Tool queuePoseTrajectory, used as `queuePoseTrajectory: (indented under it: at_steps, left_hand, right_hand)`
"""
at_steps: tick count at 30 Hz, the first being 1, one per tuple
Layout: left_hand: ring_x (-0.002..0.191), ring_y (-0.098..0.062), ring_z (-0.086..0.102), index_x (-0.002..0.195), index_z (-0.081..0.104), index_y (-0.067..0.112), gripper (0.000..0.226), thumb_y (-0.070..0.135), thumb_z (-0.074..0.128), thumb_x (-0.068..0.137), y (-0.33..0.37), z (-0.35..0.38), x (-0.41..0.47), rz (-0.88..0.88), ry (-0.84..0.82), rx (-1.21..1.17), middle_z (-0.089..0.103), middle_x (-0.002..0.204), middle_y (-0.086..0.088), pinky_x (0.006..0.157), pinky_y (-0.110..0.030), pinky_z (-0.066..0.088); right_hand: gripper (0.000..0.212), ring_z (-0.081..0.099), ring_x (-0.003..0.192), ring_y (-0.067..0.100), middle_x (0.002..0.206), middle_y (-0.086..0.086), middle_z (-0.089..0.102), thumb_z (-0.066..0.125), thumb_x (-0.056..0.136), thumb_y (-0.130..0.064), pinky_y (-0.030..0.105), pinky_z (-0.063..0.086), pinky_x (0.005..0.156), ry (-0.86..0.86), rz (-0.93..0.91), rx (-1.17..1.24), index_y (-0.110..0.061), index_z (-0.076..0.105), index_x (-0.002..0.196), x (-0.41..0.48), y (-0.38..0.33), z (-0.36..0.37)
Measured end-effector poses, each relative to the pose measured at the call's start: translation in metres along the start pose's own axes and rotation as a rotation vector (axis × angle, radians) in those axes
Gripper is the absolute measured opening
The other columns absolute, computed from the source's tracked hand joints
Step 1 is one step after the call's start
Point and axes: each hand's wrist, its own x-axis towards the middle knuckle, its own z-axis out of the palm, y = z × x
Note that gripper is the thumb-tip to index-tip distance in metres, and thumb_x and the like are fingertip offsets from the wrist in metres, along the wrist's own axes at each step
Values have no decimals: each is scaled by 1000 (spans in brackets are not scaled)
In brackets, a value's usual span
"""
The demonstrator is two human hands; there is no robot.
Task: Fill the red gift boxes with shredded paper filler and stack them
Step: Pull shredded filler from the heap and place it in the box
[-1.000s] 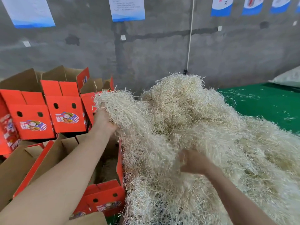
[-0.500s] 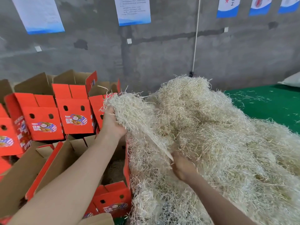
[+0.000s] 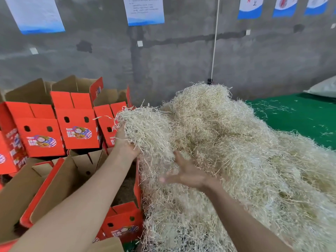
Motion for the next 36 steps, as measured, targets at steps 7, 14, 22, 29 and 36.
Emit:
queuePoseTrajectory:
  at_steps: [7,14,22,29,36]
  left_hand:
    - [85,-15,69,86,71,-9,41,7,36,99,-3,10,-17,38,-195,402,67,89,-25,75,-19,50]
    - [52,-6,52,134,43,22,52,9,54,84,-37,46,-5,545,-299,1506,60,104,1,41,-17,38]
    - [41,-3,44,129,51,14,43,-1,46,89,-28,66,9,503,117,403,59,81,1,31,-13,31]
    - [78,-27,60,128,50,8,37,8,48,91,29,42,10,263,87,144,61,100,-13,69,-39,51]
    - [83,-27,51,113,56,7,23,19,45,96,42,2,-32,191,-58,168,52,83,-11,74,-43,46]
  right_hand:
    - [42,62,85,27,123,20,52,40,85,18,33,52,71,398,11,16,7,47,125,21,8,-16]
    - [9,51,60,10,79,6,62,56,90,-11,7,35,49,494,-324,-444,-4,62,91,27,0,-41]
    - [25,55,62,13,69,-4,52,28,101,-28,25,51,61,459,-49,-683,-14,43,114,24,68,-29]
    - [54,63,95,24,133,22,46,42,92,-16,32,56,77,259,249,-677,-15,23,143,7,96,-35]
    - [72,50,118,23,138,7,44,63,79,-2,27,47,92,341,-15,-519,-21,31,141,11,-16,-43]
